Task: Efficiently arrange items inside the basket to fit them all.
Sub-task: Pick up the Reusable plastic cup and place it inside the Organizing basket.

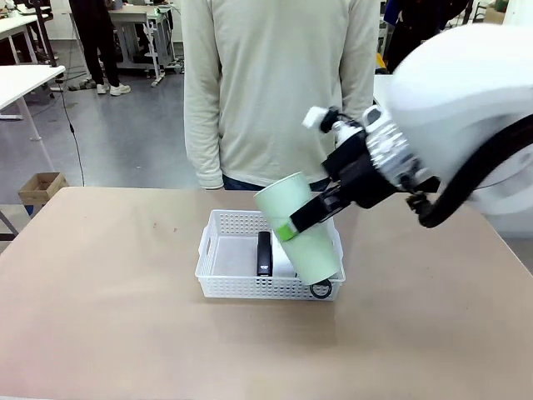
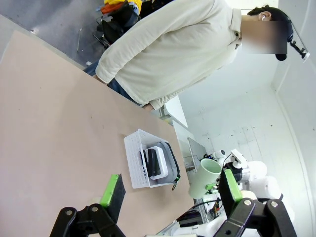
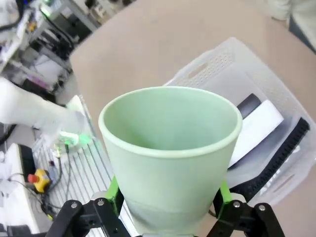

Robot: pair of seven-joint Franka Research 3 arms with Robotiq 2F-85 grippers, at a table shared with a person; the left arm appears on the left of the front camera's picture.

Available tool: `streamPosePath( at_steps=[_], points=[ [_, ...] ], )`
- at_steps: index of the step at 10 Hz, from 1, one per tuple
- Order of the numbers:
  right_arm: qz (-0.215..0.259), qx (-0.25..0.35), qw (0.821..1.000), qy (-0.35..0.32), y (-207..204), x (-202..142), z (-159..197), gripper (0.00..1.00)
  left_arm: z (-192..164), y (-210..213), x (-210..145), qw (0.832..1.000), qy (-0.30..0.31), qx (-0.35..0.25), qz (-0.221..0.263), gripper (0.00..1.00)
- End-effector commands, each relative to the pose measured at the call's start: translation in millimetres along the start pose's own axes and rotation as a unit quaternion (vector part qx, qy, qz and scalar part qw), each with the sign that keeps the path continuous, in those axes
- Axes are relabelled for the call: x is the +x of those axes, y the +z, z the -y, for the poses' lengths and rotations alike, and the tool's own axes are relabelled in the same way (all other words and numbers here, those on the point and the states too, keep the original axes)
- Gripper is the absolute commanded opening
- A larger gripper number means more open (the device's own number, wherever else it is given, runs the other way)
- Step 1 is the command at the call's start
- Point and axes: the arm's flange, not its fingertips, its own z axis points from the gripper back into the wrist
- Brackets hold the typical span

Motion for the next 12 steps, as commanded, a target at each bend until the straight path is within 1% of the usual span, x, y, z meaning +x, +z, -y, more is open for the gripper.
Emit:
streamPosePath(
  at_steps=[1,4,5,6,9,10,12],
  points=[
    [0.022,0.010,0.999,-0.026,21,-7,2,0.86,0,-1,-2,1.000,-0.011,-0.011,0.006,1.00],
    [0.022,0.010,0.999,-0.026,21,-7,2,0.86,0,-1,-2,1.000,-0.011,-0.011,0.006,1.00],
    [0.014,0.010,1.000,-0.010,12,-1,8,0.86,0,-1,-2,1.000,-0.011,-0.011,0.006,1.00],
    [-0.015,0.000,1.000,-0.027,-2,9,2,0.86,0,-1,-2,1.000,-0.011,-0.011,0.006,1.00],
    [-0.022,0.011,0.996,-0.091,-32,43,-21,0.86,0,-1,-2,1.000,-0.011,-0.011,0.006,1.00],
    [-0.033,0.008,0.993,-0.116,-46,50,-24,0.86,0,-1,-2,1.000,-0.011,-0.011,0.006,1.00],
    [-0.058,-0.021,0.983,-0.170,-79,61,-28,0.86,0,-1,-2,1.000,-0.011,-0.011,0.006,1.00]
  ],
)
